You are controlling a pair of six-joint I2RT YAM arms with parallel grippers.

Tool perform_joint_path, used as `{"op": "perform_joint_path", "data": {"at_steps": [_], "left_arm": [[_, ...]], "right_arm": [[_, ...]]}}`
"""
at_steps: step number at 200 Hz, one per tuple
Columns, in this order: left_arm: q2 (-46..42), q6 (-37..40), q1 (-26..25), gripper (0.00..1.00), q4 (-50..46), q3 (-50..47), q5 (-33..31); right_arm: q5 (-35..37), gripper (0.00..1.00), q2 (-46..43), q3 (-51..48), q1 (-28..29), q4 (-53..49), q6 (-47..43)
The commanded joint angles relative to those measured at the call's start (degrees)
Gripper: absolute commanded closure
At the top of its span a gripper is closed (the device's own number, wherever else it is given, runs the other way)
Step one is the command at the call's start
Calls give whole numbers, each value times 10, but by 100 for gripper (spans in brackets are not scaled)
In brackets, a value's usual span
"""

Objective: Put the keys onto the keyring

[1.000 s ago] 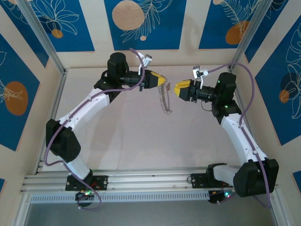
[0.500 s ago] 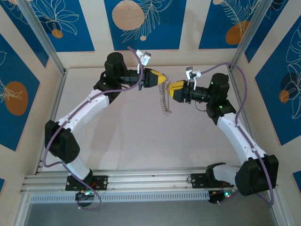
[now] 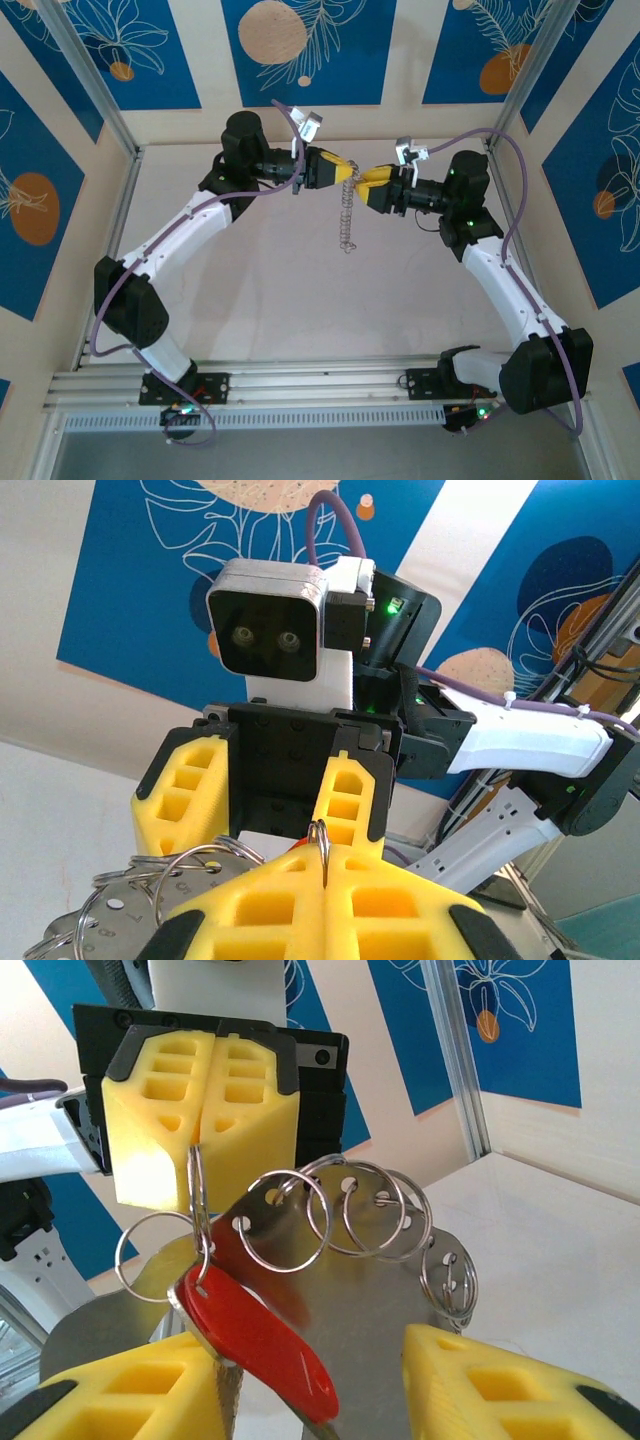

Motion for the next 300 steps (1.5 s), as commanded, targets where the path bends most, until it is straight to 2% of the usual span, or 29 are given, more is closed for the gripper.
{"op": "perform_joint_path", "data": {"at_steps": [1, 17, 51, 75, 176, 235, 271, 300], "left_arm": [[-21, -9, -6, 100, 33, -2, 16], [-19, -9, -6, 100, 32, -2, 15], [-19, -9, -6, 100, 33, -3, 10], [-21, -10, -6, 100, 39, -5, 2], [-41, -95, -7, 100, 188, -66, -58], [-53, -111, -8, 100, 221, -95, -80], [-57, -115, -8, 100, 231, -111, -97], [-53, -126, -11, 100, 248, -122, -106]], "right_arm": [[-18, 56, -1, 26, 12, -17, -23], [-20, 61, -2, 27, 19, -28, -33], [-25, 88, -11, 24, 29, -44, -47], [-22, 100, -17, 21, 34, -59, -55], [9, 100, 22, 19, 80, -51, -48], [31, 100, 34, 11, 80, -33, -33], [47, 100, 33, -1, 81, 22, 10], [46, 100, 45, 13, 102, 14, 7]]}}
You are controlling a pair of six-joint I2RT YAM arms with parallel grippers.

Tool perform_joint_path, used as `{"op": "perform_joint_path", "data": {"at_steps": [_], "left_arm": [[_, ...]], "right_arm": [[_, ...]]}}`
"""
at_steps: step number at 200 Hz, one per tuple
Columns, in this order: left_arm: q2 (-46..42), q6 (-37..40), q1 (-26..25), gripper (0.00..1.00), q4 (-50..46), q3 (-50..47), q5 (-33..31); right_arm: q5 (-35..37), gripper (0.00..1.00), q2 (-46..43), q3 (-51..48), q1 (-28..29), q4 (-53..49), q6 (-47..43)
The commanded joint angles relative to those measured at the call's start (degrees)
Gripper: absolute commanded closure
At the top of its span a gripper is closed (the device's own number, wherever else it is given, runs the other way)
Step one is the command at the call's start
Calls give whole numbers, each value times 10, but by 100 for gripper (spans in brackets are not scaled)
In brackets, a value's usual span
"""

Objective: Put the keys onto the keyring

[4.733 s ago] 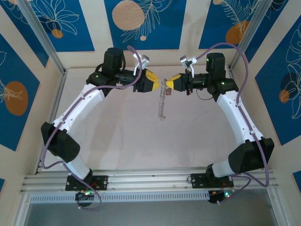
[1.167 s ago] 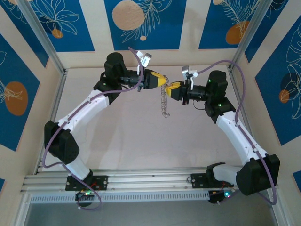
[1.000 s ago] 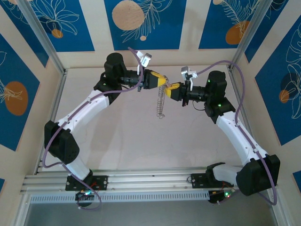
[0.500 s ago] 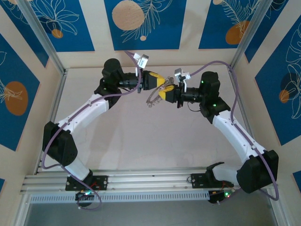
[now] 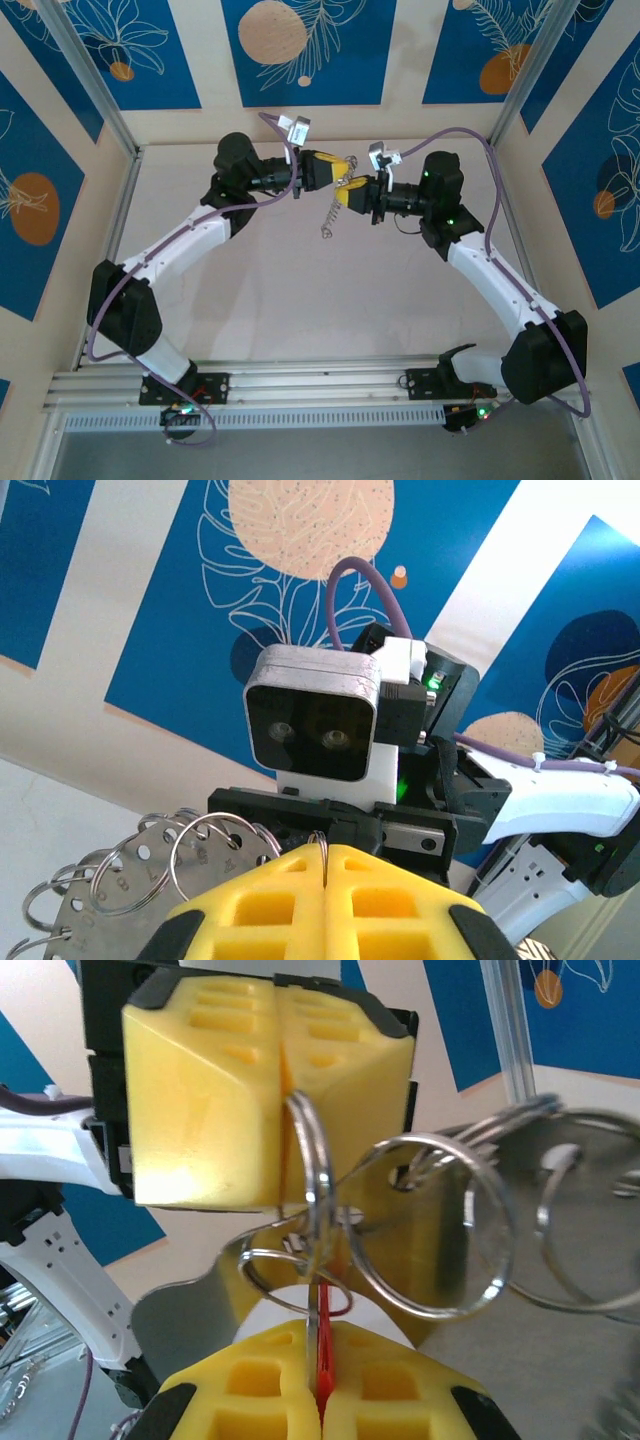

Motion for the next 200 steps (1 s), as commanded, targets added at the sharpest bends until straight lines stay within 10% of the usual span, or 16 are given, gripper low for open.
{"op": "perform_joint_path", "data": {"at_steps": [1, 121, 200], "left_arm": [[-21, -17, -10, 100, 55, -8, -13], [-41, -35, -12, 100, 110, -64, -74], [-63, -65, -19, 100, 160, -108, -147]], "right_arm": [[11, 100, 10, 5, 19, 6, 9], [93, 65, -131, -114, 18, -27, 21], [249, 61, -208, -145, 6, 76, 143]]}}
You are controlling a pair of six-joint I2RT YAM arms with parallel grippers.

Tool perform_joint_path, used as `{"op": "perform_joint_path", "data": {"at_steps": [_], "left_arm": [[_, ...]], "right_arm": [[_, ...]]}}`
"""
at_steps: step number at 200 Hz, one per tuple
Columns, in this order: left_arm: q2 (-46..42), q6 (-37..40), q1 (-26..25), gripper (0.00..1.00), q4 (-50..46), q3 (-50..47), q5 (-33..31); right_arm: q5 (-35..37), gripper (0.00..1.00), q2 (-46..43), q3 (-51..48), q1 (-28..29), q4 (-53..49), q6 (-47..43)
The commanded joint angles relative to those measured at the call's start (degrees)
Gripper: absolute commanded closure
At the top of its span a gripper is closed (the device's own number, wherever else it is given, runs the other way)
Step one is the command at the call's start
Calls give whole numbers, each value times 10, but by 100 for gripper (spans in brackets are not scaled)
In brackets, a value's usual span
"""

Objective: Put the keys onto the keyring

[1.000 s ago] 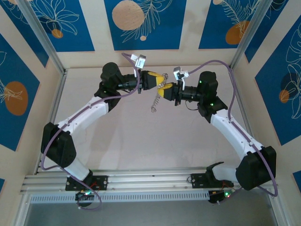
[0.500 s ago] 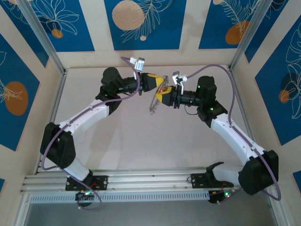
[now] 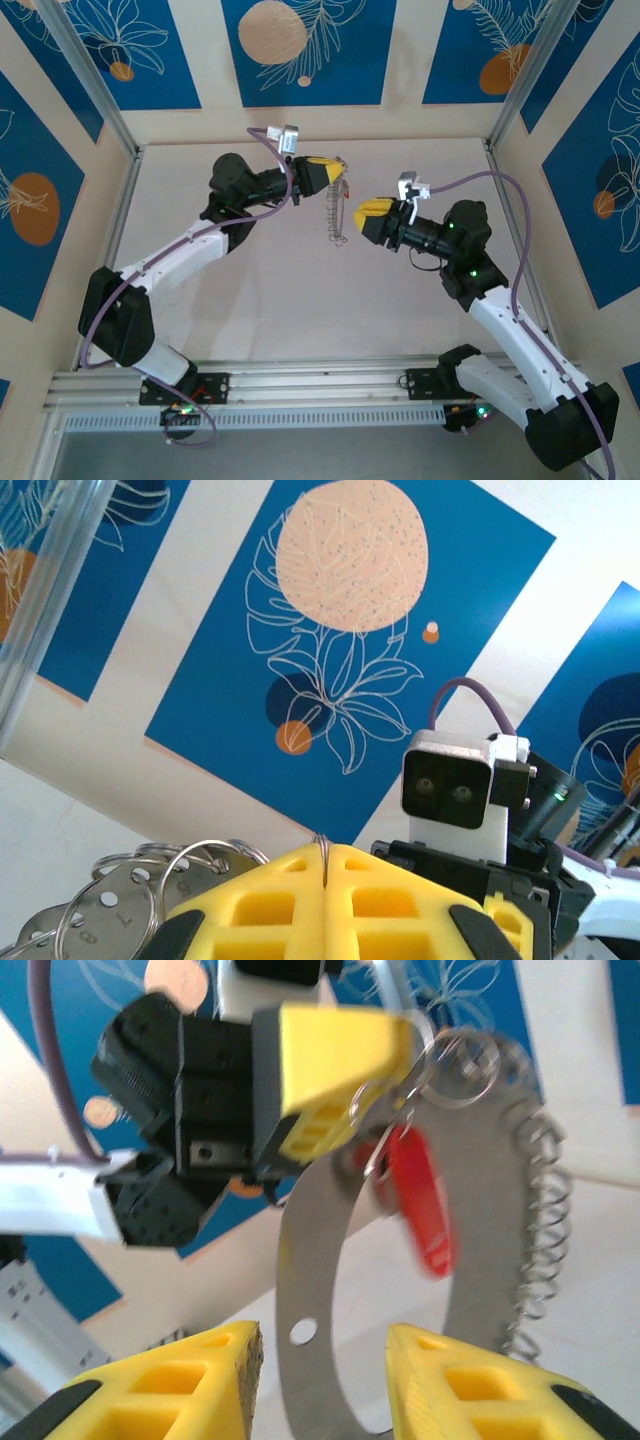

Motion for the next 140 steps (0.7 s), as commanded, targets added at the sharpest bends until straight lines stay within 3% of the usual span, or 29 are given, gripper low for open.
{"op": "perform_joint_path", "data": {"at_steps": [1, 73, 140], "left_arm": [[-26, -21, -10, 100, 61, -13, -43], [-20, -55, -20, 100, 108, -34, -58], [-11, -68, -26, 100, 128, -37, -60]], "right_arm": [[80, 61, 5, 13, -6, 60, 63], [61, 62, 105, 74, -21, 184, 167], [47, 65, 143, 80, -29, 240, 223]]}}
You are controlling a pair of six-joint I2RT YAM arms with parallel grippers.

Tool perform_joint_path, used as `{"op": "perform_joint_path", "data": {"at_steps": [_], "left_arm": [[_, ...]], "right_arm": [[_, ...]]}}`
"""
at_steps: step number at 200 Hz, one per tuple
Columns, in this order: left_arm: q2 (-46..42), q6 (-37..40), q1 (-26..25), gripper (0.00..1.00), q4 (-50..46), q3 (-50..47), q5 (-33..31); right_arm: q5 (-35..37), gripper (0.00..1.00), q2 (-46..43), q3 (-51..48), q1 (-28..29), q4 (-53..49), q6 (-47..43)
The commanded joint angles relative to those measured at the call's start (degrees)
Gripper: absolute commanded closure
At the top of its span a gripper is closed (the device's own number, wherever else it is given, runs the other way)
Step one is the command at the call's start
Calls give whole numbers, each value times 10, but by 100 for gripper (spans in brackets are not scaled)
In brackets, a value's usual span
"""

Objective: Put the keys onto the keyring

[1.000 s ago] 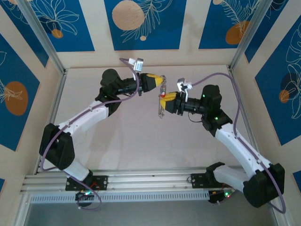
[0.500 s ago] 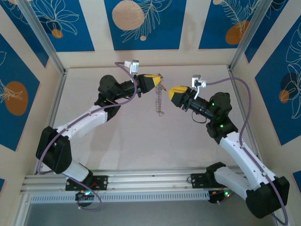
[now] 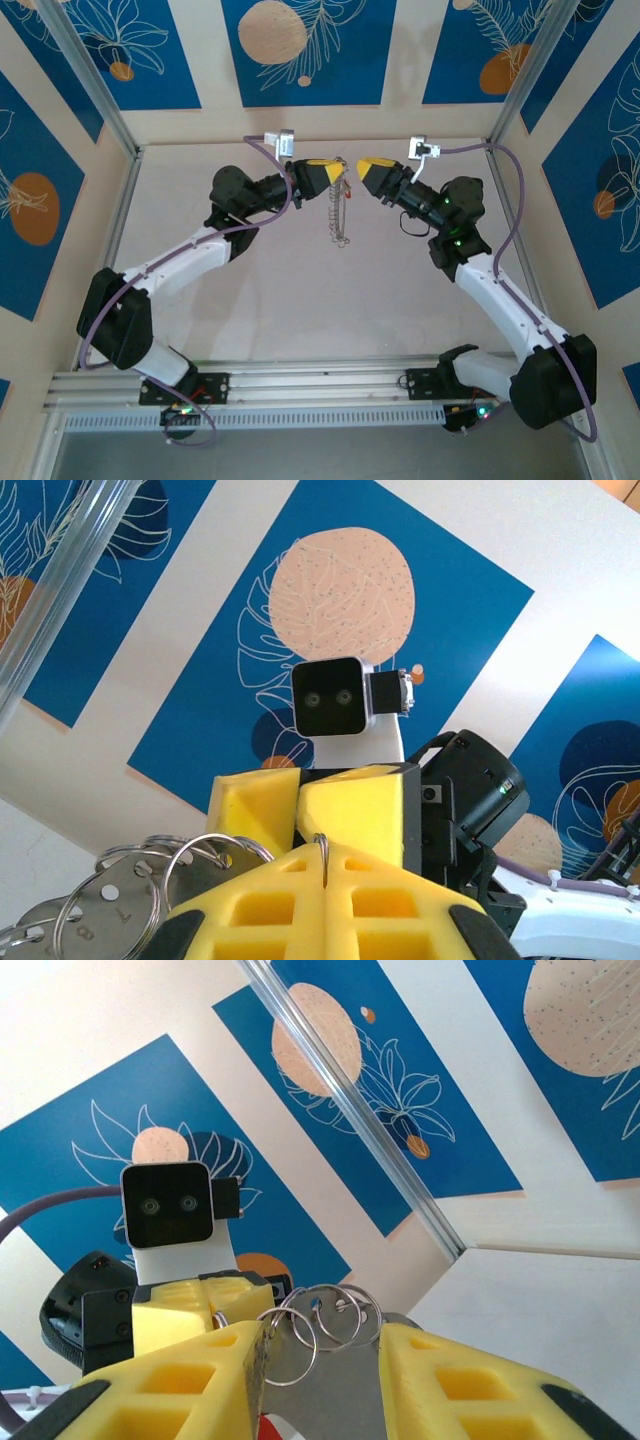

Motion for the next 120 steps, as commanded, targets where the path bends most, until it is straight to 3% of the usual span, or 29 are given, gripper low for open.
{"op": "perform_joint_path", "data": {"at_steps": [1, 120], "left_arm": [[-4, -12, -8, 100, 47, 1, -10], [12, -12, -13, 100, 48, 12, -7]], "right_arm": [[-8, 65, 4, 18, -1, 43, 27], [-20, 71, 19, 20, 21, 52, 21]]}}
